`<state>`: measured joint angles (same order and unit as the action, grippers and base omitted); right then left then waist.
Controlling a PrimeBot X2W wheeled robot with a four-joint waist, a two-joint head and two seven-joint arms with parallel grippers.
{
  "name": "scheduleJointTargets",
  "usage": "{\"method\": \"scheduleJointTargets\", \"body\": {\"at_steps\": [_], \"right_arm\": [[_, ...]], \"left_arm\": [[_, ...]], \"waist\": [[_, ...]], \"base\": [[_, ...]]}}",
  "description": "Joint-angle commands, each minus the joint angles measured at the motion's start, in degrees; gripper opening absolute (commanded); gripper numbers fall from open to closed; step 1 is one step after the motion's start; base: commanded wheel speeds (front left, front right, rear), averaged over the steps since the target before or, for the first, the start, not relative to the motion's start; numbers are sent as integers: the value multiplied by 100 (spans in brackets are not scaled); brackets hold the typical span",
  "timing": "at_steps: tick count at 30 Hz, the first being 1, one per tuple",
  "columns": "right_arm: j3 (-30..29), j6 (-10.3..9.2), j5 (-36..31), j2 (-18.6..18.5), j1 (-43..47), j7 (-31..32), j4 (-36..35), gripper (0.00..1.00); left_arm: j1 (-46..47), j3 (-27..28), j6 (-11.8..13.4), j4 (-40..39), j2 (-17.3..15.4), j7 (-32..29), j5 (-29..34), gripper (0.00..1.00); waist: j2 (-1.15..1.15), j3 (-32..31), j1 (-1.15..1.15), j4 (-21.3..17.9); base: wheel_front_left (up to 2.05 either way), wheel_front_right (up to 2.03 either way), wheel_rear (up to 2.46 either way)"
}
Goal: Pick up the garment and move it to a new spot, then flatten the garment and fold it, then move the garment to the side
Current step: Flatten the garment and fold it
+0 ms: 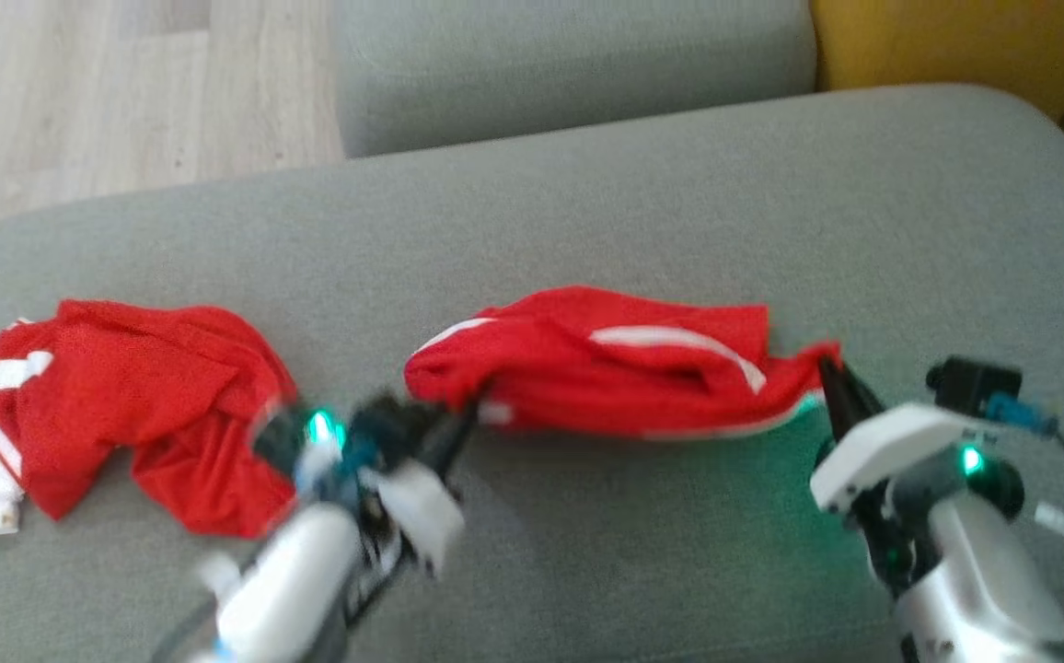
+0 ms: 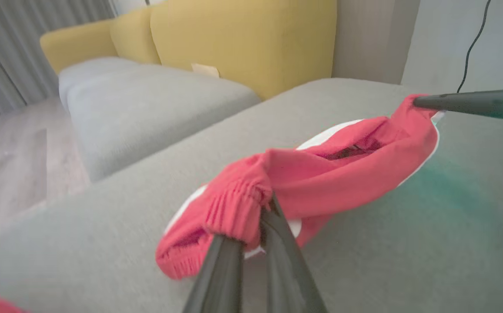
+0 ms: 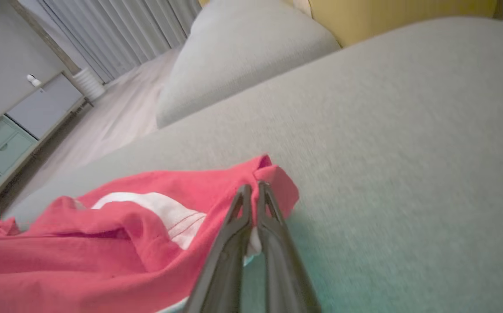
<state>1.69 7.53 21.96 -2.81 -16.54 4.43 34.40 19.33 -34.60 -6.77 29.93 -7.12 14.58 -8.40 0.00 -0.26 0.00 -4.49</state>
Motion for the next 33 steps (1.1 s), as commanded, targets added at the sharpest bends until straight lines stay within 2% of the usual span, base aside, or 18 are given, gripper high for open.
{"method": "scheduleJointTargets", "body": {"at_steps": [1,5,11,16,23,33], "right_arm": [[157,-4,36,-7,-423,64,-325,0],[215,-4,88,-7,-687,403,-857,0],[209,-4,169,-7,-1201,701,-1342,0],[126,-4,263,-7,-1622,783,-1595,0],[-317,-4,272,-7,-1791,867,-1678,0],[-442,-4,108,-7,-2074,1163,-1465,0]], "left_arm": [[609,195,-12,-198,-143,-20,-8,0],[1504,5,-63,-258,-344,-271,-182,0],[2792,-735,-69,-342,-717,-590,-939,0],[3605,-1087,-70,-256,-1014,-612,-1542,0],[3822,-1090,-71,-141,-1100,-679,-2597,0],[3881,-1208,-71,-91,-1290,-911,-3224,0]], "waist": [[0,-95,0,46],[0,-233,0,74],[0,-376,0,53],[0,-463,0,35],[0,-521,0,21],[0,-18,0,-90]], "base": [[0,0,0],[0,0,0],[0,0,0],[0,0,0],[0,0,0],[0,0,0]]}}
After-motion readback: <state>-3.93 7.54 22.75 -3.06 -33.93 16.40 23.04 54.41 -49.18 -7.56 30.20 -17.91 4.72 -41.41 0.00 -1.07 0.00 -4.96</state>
